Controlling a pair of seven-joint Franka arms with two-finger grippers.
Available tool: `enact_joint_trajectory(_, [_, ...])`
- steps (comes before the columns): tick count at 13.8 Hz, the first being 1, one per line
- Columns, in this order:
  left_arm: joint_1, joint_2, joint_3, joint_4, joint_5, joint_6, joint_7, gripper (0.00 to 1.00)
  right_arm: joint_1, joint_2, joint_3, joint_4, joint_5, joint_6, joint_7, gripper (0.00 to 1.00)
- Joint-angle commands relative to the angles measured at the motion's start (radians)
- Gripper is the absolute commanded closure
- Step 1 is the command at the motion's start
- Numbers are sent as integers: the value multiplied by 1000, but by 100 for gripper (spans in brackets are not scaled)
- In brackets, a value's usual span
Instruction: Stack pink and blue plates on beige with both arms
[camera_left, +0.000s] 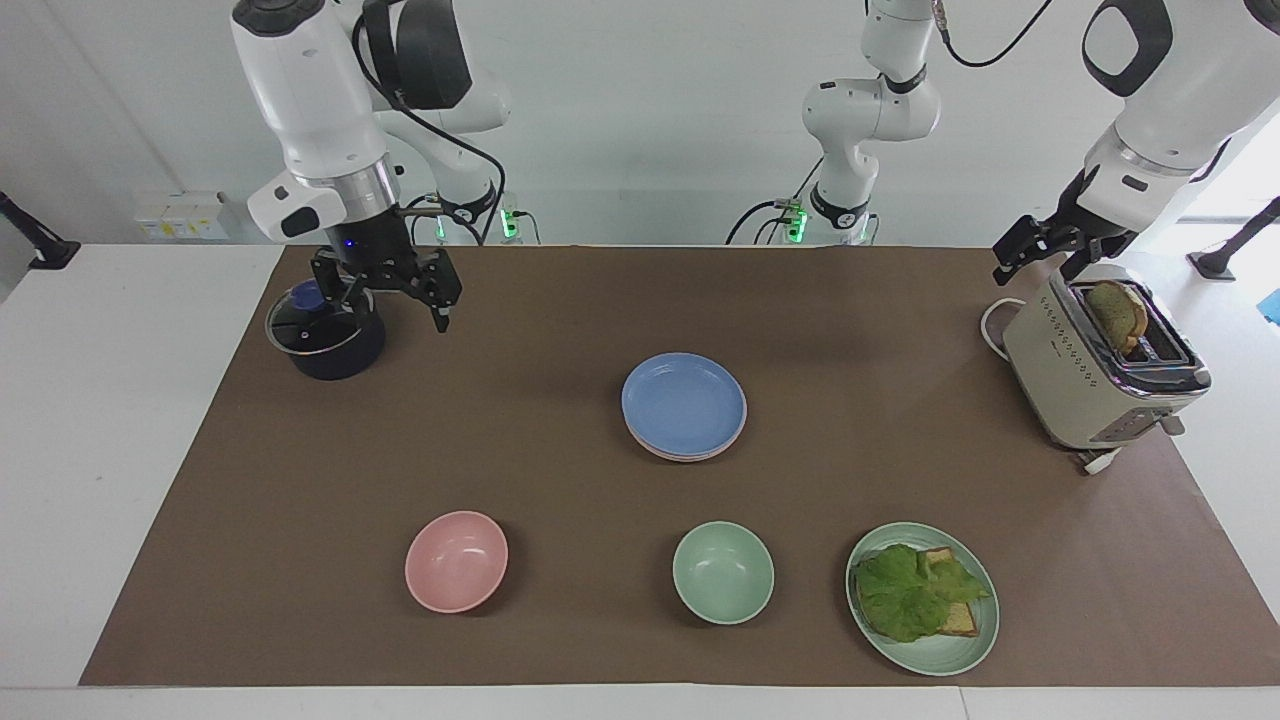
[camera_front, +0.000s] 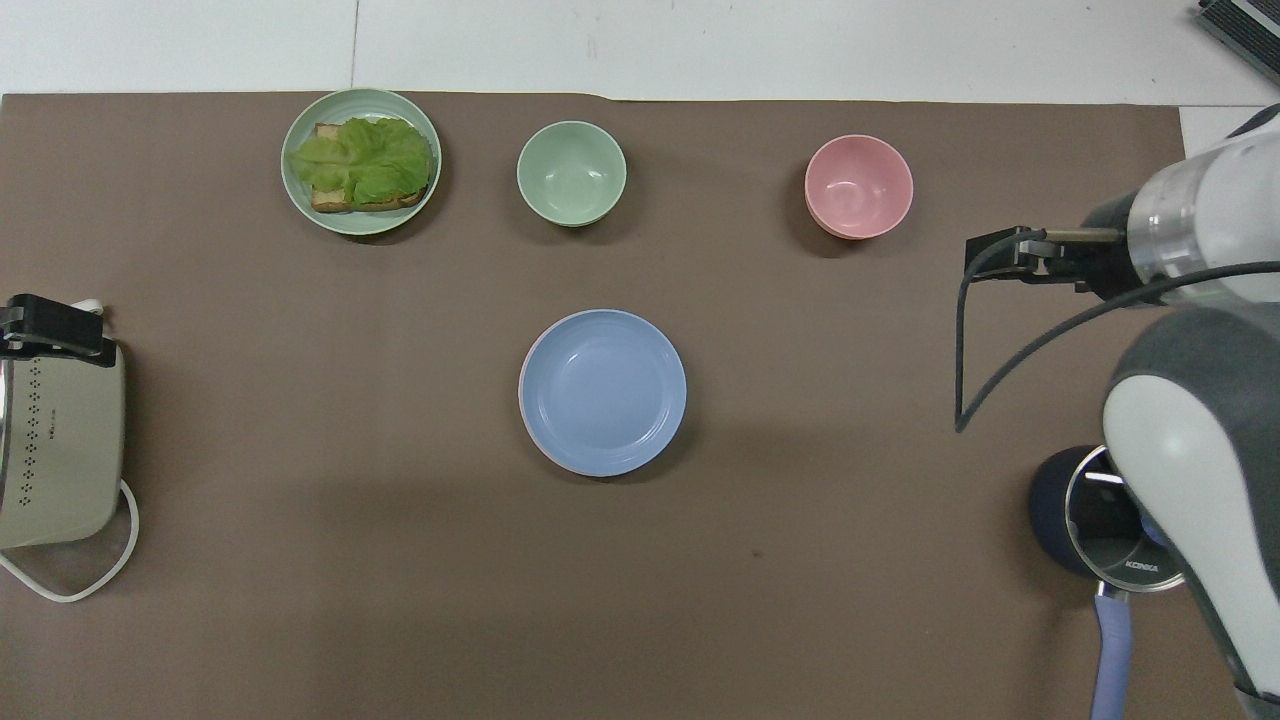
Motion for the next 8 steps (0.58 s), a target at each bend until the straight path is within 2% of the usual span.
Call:
enact_joint_trajectory(1, [6, -23, -5, -20, 17, 0, 3, 0, -30, 7, 9, 52, -16, -88, -31, 0])
enact_joint_trajectory(4, [6, -23, -5, -20, 17, 0, 3, 0, -32, -61, -4, 48, -16, -148, -31, 0])
enact_joint_trajectory(8, [5, -23, -5, -20, 17, 0, 3, 0, -78, -103, -12, 45, -13, -201, -31, 0])
